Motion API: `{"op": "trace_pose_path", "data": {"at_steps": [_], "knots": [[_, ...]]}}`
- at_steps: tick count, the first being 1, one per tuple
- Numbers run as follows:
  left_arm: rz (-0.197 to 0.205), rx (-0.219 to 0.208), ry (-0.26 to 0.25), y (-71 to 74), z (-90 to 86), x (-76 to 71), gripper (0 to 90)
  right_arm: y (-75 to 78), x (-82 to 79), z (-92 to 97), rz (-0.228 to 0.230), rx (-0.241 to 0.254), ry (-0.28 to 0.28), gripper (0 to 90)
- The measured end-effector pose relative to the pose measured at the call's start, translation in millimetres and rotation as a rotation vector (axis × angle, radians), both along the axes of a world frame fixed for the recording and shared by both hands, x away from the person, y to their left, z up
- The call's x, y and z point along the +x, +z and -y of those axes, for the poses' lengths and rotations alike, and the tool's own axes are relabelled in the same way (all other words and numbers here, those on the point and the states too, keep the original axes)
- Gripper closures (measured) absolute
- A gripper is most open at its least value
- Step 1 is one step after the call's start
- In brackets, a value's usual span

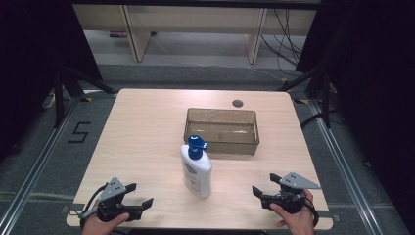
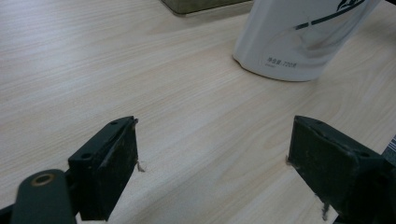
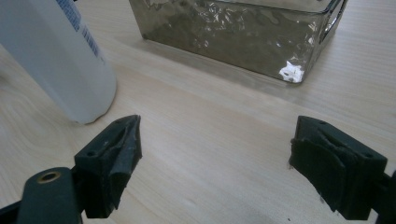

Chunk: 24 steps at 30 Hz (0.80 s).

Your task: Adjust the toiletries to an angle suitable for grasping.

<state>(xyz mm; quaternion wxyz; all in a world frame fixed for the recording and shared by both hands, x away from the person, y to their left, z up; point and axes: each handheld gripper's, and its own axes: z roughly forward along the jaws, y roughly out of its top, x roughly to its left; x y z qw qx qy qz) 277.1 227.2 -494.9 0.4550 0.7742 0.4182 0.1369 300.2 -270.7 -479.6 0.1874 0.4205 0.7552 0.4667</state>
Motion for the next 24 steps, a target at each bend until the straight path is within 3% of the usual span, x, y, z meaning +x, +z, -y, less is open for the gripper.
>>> {"op": "trace_pose_path", "data": {"at_steps": [2,3,4,5,11,12,13,15,16,17,18,19,21,22,23,24], "knots": [[0.0,-0.008,0.005,-0.3,0.9,0.1,15.2,0.5,-0.5,0.7,-0.009,0.0,-0.007,16.4],[0.001,-0.006,0.003,-0.2,0.6,0.2,15.2,1.2,-2.7,-1.1,-0.045,0.024,-0.018,16.3],[0.001,-0.011,0.002,-0.6,0.6,0.6,15.2,1.3,-2.4,-0.6,-0.033,0.021,-0.015,16.4],[0.0,-0.012,0.003,-0.8,0.5,0.8,15.2,0.5,0.4,0.8,0.009,0.011,-0.009,16.1],[0.0,-0.016,0.008,-0.5,0.7,0.7,15.2,3.7,-0.7,-1.1,0.026,0.027,0.003,15.5],[-0.003,-0.012,0.014,0.0,0.8,0.5,15.2,4.6,-2.5,-3.3,0.0,0.058,-0.009,15.4],[-0.003,-0.009,0.014,0.1,0.4,0.7,15.2,4.3,-0.3,-3.1,0.029,0.066,0.01,15.5],[-0.002,-0.015,0.01,-0.6,0.5,1.0,15.2,5.5,-0.8,-4.3,0.026,0.072,0.008,15.5],[-0.002,-0.015,0.01,-0.6,0.5,1.0,15.2,6.2,-2.5,-7.1,0.003,0.097,-0.004,15.4],[-0.003,-0.016,0.015,-0.6,1.1,0.8,15.2,6.9,-1.0,-6.1,0.033,0.076,0.008,15.5],[-0.003,-0.016,0.015,-0.6,1.1,0.8,15.2,6.9,-1.0,-6.1,0.033,0.076,0.008,15.5],[0.0,-0.022,0.01,-1.0,1.2,1.1,15.2,7.7,-0.6,-8.4,0.04,0.1,0.019,15.5],[-0.003,-0.015,0.015,-0.5,1.0,0.8,15.2,9.8,-3.1,-10.4,0.023,0.12,0.012,15.4],[-0.005,-0.014,0.016,-0.3,0.9,0.8,15.2,11.5,-1.8,-8.7,0.047,0.097,0.026,15.5],[-0.004,-0.015,0.016,-0.5,0.8,0.9,15.2,13.5,-4.2,-11.5,0.023,0.117,0.016,15.5],[-0.002,-0.023,0.011,-1.2,1.0,1.4,15.2,15.4,-2.8,-12.4,0.062,0.104,0.037,15.6]]}}
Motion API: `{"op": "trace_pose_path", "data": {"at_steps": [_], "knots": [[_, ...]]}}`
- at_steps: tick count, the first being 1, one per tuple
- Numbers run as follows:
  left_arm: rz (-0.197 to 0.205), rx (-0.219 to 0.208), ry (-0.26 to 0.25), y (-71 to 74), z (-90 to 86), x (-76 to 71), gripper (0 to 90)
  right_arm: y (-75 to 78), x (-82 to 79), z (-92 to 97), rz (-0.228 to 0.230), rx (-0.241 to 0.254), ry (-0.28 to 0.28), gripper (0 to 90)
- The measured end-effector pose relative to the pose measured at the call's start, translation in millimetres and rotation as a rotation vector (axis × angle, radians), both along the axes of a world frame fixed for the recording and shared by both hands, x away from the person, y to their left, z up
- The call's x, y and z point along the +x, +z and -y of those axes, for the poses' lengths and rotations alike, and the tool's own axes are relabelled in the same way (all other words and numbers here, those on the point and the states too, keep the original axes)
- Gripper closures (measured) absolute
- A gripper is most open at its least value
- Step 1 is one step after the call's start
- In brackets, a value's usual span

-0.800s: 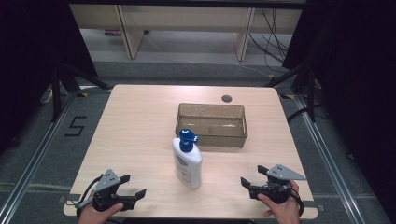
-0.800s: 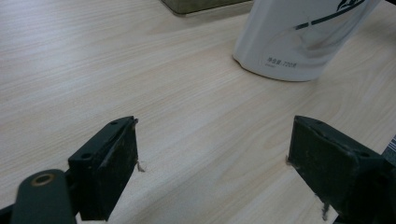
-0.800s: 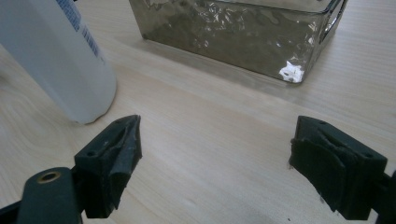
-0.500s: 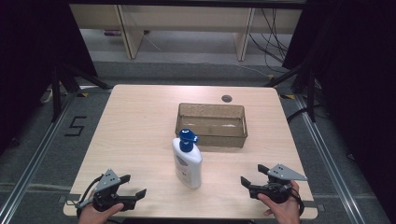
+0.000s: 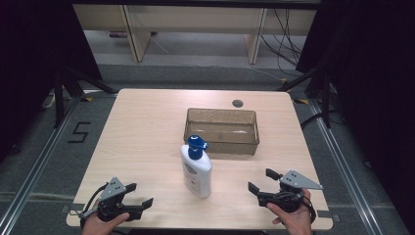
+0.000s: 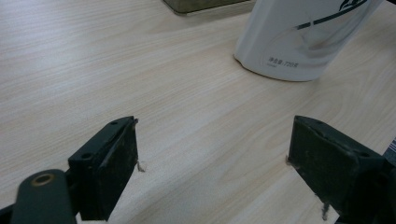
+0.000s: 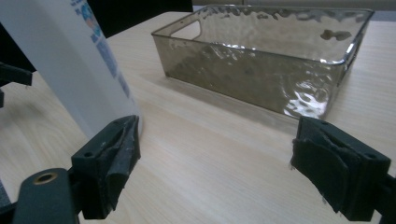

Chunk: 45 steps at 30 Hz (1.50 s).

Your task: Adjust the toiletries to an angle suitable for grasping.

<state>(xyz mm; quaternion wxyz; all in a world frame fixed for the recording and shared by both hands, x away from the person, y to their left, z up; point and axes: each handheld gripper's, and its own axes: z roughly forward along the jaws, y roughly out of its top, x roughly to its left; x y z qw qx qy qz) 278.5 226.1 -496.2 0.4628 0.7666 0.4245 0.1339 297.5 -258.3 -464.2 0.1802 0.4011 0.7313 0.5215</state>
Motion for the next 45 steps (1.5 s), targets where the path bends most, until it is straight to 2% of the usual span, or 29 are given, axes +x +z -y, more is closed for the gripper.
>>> {"op": "trace_pose_path", "data": {"at_steps": [5,7,8,12,13,14,15,17,19,21,22,25,26,27,30,32,33,35,36,37,38,40,43,44,45], "knots": [[-0.001,0.007,-0.004,0.1,0.8,-0.3,15.3,3.9,-0.5,-6.8,-0.001,0.012,0.02,15.8],[-0.001,0.001,-0.006,-0.2,0.5,0.0,15.3,6.0,1.1,-10.3,0.027,0.014,0.031,16.1],[-0.001,0.005,-0.007,0.0,-0.2,0.2,15.3,7.3,0.0,-11.6,0.015,0.015,0.029,16.2],[-0.003,-0.001,-0.002,-0.1,-0.1,0.3,15.3,9.9,1.3,-14.4,0.027,0.006,0.043,16.3],[-0.003,-0.002,-0.001,-0.1,0.0,0.3,15.3,11.2,-0.4,-16.2,0.005,0.017,0.039,16.3],[-0.004,0.0,-0.001,0.0,-0.1,0.2,15.3,11.9,1.6,-16.1,0.031,0.005,0.053,16.3],[-0.005,0.015,-0.006,0.3,-1.0,0.1,15.3,13.5,0.0,-17.8,0.01,0.013,0.042,16.4],[-0.007,0.009,-0.003,-0.1,-0.4,0.1,15.3,16.3,2.8,-18.1,0.052,-0.007,0.054,16.4],[-0.007,0.011,0.0,0.1,-0.4,0.1,15.4,18.3,3.3,-19.9,0.05,0.008,0.056,16.4],[-0.007,0.011,0.0,0.2,-0.4,0.1,15.4,20.5,3.2,-19.9,0.051,0.0,0.056,16.5],[-0.008,0.011,0.0,0.1,-0.4,0.1,15.4,22.8,4.8,-22.3,0.069,-0.007,0.062,16.9],[-0.007,0.011,0.0,0.1,-0.2,0.1,15.4,25.1,5.1,-26.1,0.068,0.009,0.073,17.0],[-0.007,0.013,-0.002,0.3,-0.2,0.3,15.4,28.4,3.8,-29.2,0.046,0.003,0.077,17.2],[-0.007,0.012,-0.003,0.4,-0.1,0.2,15.4,28.9,5.2,-29.5,0.061,-0.001,0.087,17.2],[-0.008,0.011,-0.001,-0.1,-0.2,0.0,15.4,29.6,5.8,-32.9,0.056,0.014,0.088,17.3],[-0.003,0.009,-0.009,0.3,-0.3,0.3,15.4,30.1,8.3,-33.8,0.076,0.006,0.1,17.5],[-0.001,-0.004,-0.002,0.5,0.6,0.1,15.4,31.5,8.8,-34.2,0.078,0.003,0.103,17.6],[-0.01,0.01,0.008,1.6,0.3,-1.0,15.4,33.6,9.8,-35.6,0.086,0.008,0.1,17.7],[-0.005,0.003,-0.002,0.2,-0.1,-0.1,15.4,37.1,10.3,-36.3,0.095,0.013,0.101,17.8],[-0.005,0.012,-0.009,0.2,-0.8,0.1,15.4,37.1,10.3,-36.3,0.095,0.013,0.101,17.8],[-0.005,0.011,-0.009,0.2,-0.4,0.2,15.4,39.2,9.4,-37.1,0.072,0.024,0.105,17.8],[-0.003,-0.001,-0.003,0.2,0.9,0.2,15.5,45.0,12.4,-39.0,0.106,0.024,0.111,17.9],[-0.008,0.015,-0.009,0.2,-0.2,-0.1,15.5,49.8,13.4,-41.4,0.097,0.031,0.12,17.9],[-0.006,0.013,-0.005,0.1,0.1,0.0,15.5,52.0,15.7,-43.8,0.129,0.032,0.122,18.2],[-0.005,0.016,-0.001,0.3,0.0,-0.1,15.5,52.0,15.7,-43.8,0.129,0.032,0.122,18.2]]}}
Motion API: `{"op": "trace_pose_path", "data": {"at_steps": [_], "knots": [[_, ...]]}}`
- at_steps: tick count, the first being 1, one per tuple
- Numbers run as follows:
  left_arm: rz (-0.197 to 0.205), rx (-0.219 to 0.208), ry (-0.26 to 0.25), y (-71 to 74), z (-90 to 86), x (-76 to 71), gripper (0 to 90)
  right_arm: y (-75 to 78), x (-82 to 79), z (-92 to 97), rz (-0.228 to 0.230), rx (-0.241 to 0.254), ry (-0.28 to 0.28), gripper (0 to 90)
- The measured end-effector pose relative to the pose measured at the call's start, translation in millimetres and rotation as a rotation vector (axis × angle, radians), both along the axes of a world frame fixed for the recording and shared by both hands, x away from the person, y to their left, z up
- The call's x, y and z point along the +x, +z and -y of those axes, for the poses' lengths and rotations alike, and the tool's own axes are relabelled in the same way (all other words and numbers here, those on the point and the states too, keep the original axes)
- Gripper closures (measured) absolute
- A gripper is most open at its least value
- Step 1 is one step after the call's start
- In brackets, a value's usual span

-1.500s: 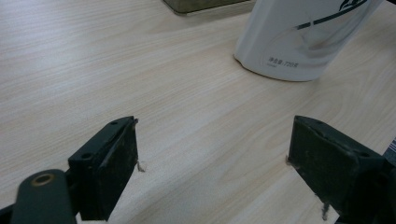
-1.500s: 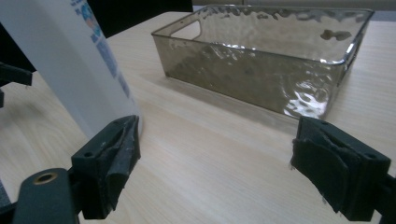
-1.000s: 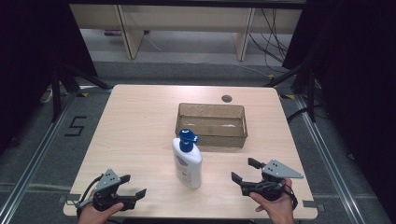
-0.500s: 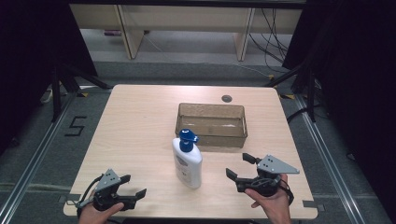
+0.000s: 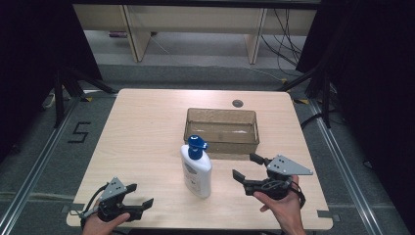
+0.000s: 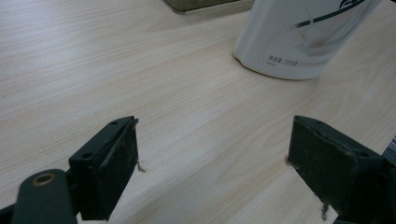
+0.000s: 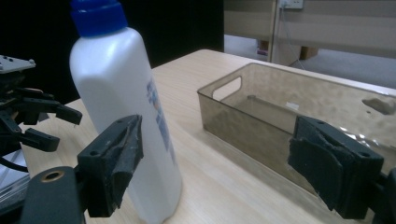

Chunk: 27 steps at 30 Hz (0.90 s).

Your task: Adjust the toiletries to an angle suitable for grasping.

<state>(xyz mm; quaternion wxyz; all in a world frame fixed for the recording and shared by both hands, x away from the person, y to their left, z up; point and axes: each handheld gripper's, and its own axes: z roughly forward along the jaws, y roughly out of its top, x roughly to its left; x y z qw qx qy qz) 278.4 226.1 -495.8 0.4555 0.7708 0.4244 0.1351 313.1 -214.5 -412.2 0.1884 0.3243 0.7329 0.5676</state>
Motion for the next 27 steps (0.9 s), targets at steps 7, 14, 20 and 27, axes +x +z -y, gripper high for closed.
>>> {"op": "trace_pose_path", "data": {"at_steps": [7,14,20,27], "knots": [[-0.002,-0.001,0.003,-0.3,-0.2,0.1,15.5,11.0,1.3,-8.6,-0.019,0.037,0.04,18.9],[-0.002,-0.006,0.004,-1.3,0.2,0.8,15.6,19.9,1.3,-19.2,-0.003,0.044,0.088,20.4],[-0.003,-0.003,0.007,-0.9,0.2,0.6,15.7,23.8,1.3,-26.3,-0.016,0.044,0.101,21.7],[-0.001,-0.006,-0.001,-1.2,0.8,1.0,15.8,28.5,3.9,-35.4,-0.001,0.035,0.125,22.5]]}}
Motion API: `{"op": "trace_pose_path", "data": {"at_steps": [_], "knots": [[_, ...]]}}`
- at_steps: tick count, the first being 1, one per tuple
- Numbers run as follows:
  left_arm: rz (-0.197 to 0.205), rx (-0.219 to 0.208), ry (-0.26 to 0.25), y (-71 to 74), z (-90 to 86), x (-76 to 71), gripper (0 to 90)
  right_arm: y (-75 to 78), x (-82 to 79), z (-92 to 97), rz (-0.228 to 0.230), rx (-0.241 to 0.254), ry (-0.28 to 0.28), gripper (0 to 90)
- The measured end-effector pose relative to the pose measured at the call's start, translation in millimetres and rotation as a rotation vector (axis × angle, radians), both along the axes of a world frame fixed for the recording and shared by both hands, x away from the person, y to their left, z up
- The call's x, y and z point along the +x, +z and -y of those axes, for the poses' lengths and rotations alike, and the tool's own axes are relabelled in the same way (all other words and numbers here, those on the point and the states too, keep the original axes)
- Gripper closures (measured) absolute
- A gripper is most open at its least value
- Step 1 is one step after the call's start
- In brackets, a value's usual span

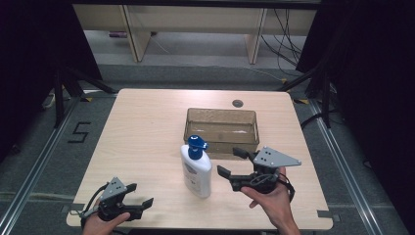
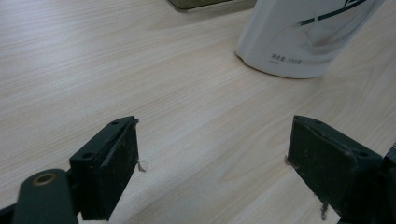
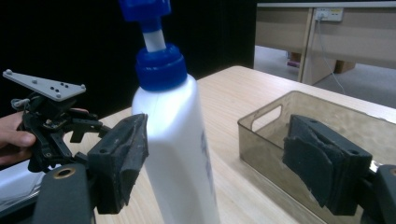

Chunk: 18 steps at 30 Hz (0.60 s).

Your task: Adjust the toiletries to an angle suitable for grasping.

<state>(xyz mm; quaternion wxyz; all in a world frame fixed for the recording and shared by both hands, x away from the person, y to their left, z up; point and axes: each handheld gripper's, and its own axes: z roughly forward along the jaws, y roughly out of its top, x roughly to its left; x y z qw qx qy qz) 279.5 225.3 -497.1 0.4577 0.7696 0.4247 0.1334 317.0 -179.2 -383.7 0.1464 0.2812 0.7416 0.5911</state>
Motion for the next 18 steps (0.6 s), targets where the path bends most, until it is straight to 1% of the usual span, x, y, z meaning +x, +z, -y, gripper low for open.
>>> {"op": "trace_pose_path", "data": {"at_steps": [1,2,3,4,5,6,7,8,9,10,11,13,14,16,17,18], "knots": [[0.0,0.013,-0.007,0.6,-1.1,0.3,15.8,1.6,-0.3,-1.8,-0.004,-0.002,0.002,22.9],[0.0,0.012,0.001,0.8,-0.7,0.0,15.8,2.9,0.4,-4.7,-0.007,0.001,0.01,23.0],[0.0,0.01,-0.005,0.4,-0.8,0.3,15.8,4.2,0.1,-6.0,-0.015,-0.008,0.003,23.0],[0.0,0.006,-0.002,0.2,-0.4,0.2,15.8,5.2,1.8,-8.9,0.001,0.0,0.013,23.0],[0.0,0.013,-0.007,0.5,-0.8,0.1,15.8,7.2,4.3,-11.8,0.034,-0.014,0.015,23.2],[0.0,0.015,-0.001,1.1,-0.7,-0.2,15.8,8.1,4.8,-14.2,0.033,-0.012,0.018,23.2],[0.002,0.015,-0.002,1.0,-0.8,-0.2,15.8,8.4,5.4,-17.1,0.021,0.002,0.035,23.2],[0.001,0.011,-0.004,0.5,-0.7,0.1,15.8,9.6,5.8,-18.5,0.028,-0.009,0.026,23.3],[0.001,0.011,-0.004,0.5,-0.7,0.1,15.8,9.8,7.4,-21.0,0.04,-0.007,0.034,23.4],[0.001,0.014,-0.008,0.5,-0.8,0.1,15.8,10.2,7.3,-24.0,0.025,-0.004,0.044,23.5],[0.001,0.014,-0.008,0.5,-0.8,0.1,15.8,10.2,7.3,-24.0,0.025,-0.004,0.044,23.5],[0.002,0.016,-0.002,1.3,-0.7,-0.2,15.8,10.9,9.8,-30.2,0.042,-0.021,0.042,23.8],[0.0,0.014,-0.005,1.0,-0.6,-0.2,15.8,11.1,10.7,-31.1,0.044,-0.032,0.043,24.0],[0.001,0.018,-0.007,1.0,-0.7,-0.3,15.8,10.7,11.8,-33.1,0.045,-0.029,0.047,24.3],[0.002,0.018,-0.007,1.2,-0.7,-0.3,15.8,10.5,12.2,-35.7,0.025,-0.024,0.052,24.5],[0.003,0.014,-0.006,1.3,-0.7,0.0,15.8,10.6,13.1,-38.8,0.024,-0.022,0.054,24.7]]}}
